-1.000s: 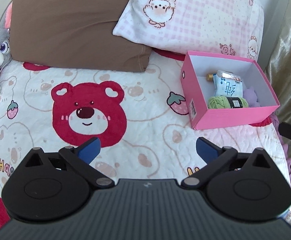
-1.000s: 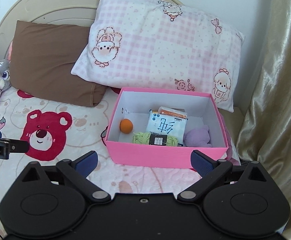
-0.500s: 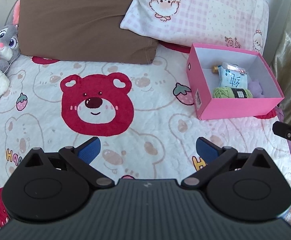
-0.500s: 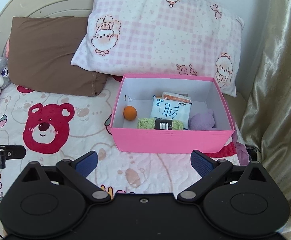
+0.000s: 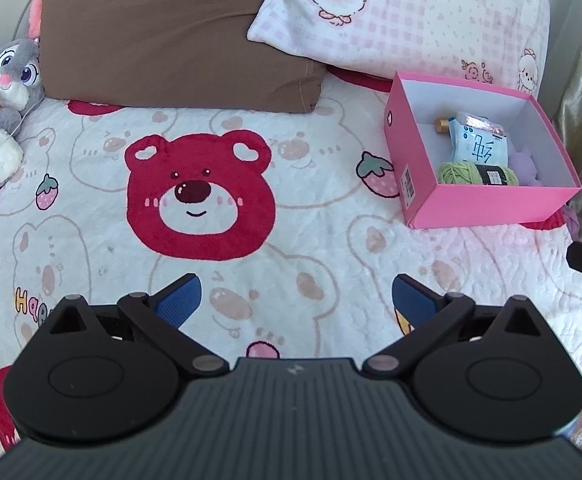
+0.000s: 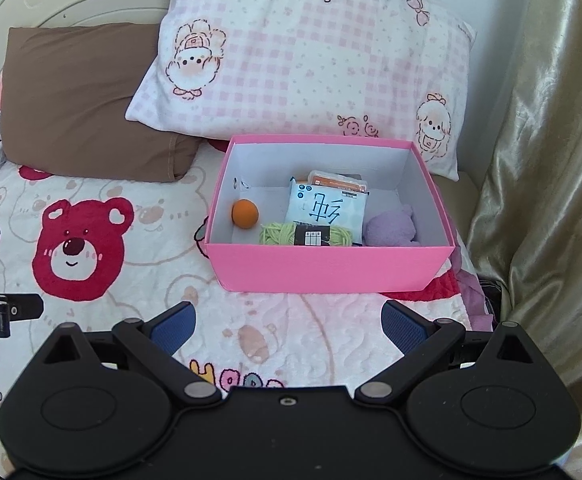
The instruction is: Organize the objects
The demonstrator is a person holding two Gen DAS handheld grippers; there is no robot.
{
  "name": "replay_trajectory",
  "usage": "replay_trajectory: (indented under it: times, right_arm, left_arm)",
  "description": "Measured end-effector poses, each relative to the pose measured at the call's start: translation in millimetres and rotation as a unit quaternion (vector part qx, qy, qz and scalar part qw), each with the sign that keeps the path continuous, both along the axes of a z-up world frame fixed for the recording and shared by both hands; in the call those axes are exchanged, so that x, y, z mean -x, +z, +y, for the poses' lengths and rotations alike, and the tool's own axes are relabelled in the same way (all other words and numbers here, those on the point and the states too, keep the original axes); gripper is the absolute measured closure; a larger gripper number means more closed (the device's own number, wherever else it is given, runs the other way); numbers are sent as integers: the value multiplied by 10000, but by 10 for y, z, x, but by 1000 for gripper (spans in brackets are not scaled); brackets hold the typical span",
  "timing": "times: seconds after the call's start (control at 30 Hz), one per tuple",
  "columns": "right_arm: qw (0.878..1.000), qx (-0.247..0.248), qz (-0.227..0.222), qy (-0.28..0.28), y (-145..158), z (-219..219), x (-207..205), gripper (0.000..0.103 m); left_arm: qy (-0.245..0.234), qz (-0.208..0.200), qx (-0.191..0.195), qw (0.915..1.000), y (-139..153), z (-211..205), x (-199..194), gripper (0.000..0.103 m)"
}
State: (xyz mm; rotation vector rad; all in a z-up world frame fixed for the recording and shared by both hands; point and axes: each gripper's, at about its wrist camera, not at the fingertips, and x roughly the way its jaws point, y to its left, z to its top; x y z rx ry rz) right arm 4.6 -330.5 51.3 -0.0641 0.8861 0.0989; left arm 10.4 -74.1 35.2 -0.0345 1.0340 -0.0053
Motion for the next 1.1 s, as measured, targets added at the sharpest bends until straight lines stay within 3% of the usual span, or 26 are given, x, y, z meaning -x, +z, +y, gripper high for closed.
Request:
replay_trajectory:
  times: [1.1]
  right_arm:
    - [9996,262,84,-5,-13,57,26,2]
  left_arm:
    - [91,104,20,9999,-9,-2,36,0]
